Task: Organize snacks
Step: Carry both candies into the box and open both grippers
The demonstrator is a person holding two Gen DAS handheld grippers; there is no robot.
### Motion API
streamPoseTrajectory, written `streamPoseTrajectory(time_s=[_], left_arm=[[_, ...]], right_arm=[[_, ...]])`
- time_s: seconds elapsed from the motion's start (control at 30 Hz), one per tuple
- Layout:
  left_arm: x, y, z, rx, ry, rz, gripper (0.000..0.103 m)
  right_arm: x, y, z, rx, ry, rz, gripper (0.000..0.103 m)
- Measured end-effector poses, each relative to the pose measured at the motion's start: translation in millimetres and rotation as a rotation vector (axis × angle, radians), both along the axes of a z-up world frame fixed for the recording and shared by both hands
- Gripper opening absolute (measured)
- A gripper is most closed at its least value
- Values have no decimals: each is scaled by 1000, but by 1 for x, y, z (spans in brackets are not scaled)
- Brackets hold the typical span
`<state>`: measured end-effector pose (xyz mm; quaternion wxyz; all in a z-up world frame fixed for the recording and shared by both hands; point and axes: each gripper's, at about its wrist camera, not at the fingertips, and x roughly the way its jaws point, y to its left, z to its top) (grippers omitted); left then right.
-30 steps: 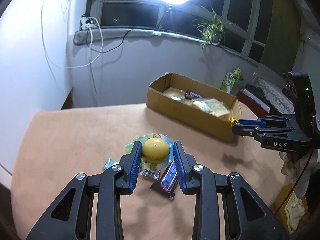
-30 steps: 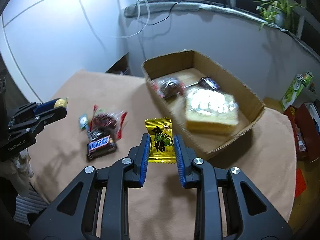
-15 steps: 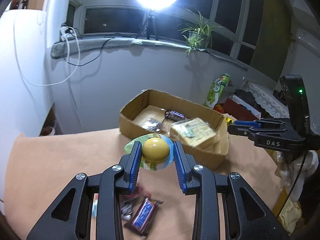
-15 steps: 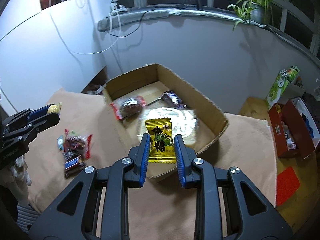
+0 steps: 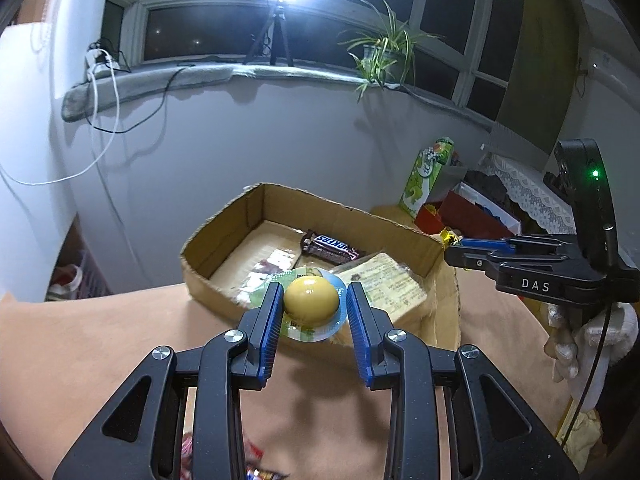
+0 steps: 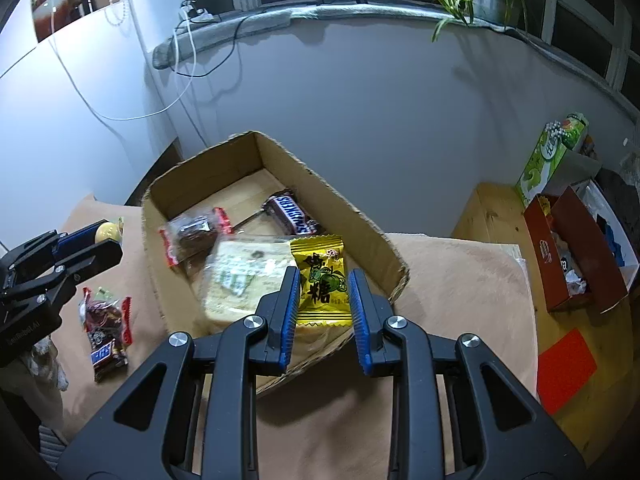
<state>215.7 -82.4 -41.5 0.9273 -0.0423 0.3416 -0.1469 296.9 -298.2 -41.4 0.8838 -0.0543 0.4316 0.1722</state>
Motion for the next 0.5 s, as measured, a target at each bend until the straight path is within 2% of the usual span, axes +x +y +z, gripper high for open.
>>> streamPoseTrajectory(time_s=[0.5], left_arm=[[33, -10, -22, 0, 65, 3, 31]], right_arm=[[22, -2, -21, 0, 39, 3, 26]])
